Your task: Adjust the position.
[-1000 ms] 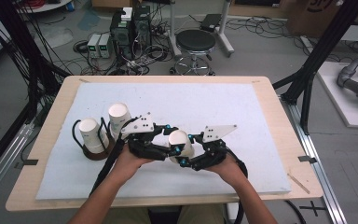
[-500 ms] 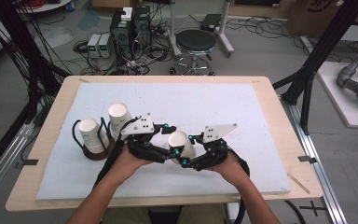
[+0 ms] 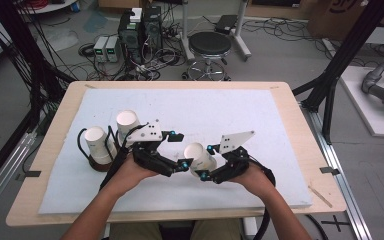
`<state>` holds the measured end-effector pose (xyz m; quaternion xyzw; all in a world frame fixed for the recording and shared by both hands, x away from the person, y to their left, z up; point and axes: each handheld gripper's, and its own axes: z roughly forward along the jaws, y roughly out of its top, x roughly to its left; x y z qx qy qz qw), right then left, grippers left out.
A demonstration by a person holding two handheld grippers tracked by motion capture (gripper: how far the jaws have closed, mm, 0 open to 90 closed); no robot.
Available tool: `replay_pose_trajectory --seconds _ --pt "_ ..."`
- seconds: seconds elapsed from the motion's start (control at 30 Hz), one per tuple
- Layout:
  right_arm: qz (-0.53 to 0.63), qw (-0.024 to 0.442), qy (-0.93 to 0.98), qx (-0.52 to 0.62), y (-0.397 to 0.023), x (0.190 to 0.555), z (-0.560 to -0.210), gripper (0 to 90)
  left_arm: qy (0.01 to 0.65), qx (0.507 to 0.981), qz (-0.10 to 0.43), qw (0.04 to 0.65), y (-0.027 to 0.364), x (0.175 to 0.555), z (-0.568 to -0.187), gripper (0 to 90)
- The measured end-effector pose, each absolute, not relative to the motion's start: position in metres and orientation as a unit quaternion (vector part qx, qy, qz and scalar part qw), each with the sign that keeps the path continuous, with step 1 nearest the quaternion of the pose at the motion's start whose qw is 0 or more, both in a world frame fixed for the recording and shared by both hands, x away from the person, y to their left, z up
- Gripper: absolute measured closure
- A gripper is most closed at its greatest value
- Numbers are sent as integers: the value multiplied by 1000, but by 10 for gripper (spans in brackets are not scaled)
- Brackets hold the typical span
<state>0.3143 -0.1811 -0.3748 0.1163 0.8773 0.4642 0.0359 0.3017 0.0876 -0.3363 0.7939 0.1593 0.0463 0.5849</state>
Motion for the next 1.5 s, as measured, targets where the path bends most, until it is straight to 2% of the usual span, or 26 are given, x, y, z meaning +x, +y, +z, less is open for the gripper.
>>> replay_pose_trajectory --seconds 0.4,0.87,1.5 --pt "395 37 915 75 -181 315 -359 294 127 825 28 549 84 303 -333 164" --pt "324 42 944 37 -169 316 -336 295 111 839 26 532 78 301 -334 165" --pt "241 42 970 4 -150 316 -323 295 103 854 22 509 70 302 -336 168"
